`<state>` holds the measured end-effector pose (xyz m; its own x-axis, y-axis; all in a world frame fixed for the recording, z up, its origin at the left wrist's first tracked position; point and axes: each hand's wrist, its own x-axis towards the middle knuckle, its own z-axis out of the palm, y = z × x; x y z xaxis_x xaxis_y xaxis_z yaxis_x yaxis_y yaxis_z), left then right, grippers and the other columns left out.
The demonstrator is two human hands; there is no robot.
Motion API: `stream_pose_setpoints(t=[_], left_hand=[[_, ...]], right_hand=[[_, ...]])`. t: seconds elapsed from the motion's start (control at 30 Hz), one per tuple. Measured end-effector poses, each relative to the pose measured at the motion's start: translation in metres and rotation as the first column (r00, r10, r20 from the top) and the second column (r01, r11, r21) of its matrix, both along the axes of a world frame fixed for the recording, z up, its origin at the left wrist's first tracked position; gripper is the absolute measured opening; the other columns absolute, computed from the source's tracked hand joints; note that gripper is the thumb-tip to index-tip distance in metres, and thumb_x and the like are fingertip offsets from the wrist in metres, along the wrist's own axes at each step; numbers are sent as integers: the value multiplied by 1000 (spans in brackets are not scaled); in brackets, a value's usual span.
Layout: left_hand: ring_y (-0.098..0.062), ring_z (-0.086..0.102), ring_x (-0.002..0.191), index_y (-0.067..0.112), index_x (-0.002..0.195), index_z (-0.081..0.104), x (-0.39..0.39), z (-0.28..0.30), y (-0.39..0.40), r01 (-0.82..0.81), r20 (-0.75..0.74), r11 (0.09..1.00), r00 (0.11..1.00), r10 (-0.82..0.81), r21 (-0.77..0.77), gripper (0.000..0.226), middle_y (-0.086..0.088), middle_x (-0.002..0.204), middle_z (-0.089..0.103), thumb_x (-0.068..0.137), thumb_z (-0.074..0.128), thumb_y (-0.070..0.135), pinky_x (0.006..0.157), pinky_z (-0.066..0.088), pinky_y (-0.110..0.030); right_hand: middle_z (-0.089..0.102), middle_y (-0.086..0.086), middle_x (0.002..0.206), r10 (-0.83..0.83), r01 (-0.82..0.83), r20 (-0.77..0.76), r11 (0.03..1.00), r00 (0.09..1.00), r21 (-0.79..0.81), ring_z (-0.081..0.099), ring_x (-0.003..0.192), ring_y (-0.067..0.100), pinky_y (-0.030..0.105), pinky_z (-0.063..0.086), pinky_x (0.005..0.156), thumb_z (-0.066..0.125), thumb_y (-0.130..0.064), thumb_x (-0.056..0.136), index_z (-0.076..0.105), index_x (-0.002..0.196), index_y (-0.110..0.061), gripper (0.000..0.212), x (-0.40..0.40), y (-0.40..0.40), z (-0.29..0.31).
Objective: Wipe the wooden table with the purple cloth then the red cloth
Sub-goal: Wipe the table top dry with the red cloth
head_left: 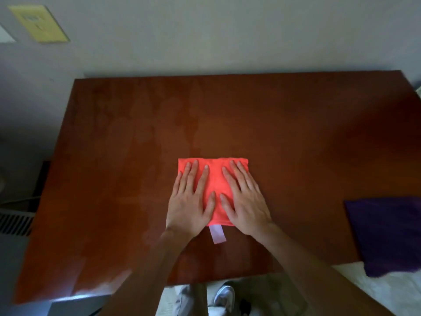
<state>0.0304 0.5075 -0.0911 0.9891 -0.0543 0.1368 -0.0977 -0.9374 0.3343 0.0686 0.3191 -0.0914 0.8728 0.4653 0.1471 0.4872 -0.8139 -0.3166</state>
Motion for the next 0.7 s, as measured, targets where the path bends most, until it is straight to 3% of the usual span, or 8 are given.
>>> stream_pose_setpoints(t=[0.23, 0.43, 0.57, 0.7], left_hand=[[-30, 17, 156, 14, 159, 30, 147, -6, 62, 3, 29, 999, 1000, -5, 44, 69, -17, 166, 25, 100, 32, 50, 127, 13, -45], [-38, 29, 151, 11, 155, 38, 251, -8, 106, 37, 56, 995, 998, -42, 94, 71, -22, 160, 34, 97, 32, 50, 124, 21, -49], [-40, 32, 149, 10, 154, 40, 293, -8, 124, 23, 66, 994, 997, -31, 110, 74, -25, 158, 37, 95, 29, 52, 124, 20, -48], [-37, 21, 154, 11, 158, 30, 294, -3, 123, 29, 14, 993, 999, -31, 115, 82, -23, 163, 27, 92, 15, 57, 127, 11, -46]], right_hand=[[28, 11, 168, -3, 3, 47, 1000, 999, -4, 16, 159, 23, 42, 21, 128, 36, -50, 102, 33, 159, -12, 68, 145, 59, -3], [38, 16, 162, -21, 20, 105, 1000, 994, 5, 29, 154, 31, 41, 24, 125, 39, -48, 99, 43, 154, -8, 68, 244, 103, -3], [43, 20, 158, 10, -8, 135, 1000, 991, -17, 35, 151, 35, 43, 27, 124, 38, -47, 99, 46, 152, -5, 68, 290, 121, -7], [40, 20, 160, 1, 2, 127, 1000, 992, -29, 31, 153, 36, 43, 25, 125, 33, -49, 100, 43, 154, -8, 69, 293, 122, -8]])
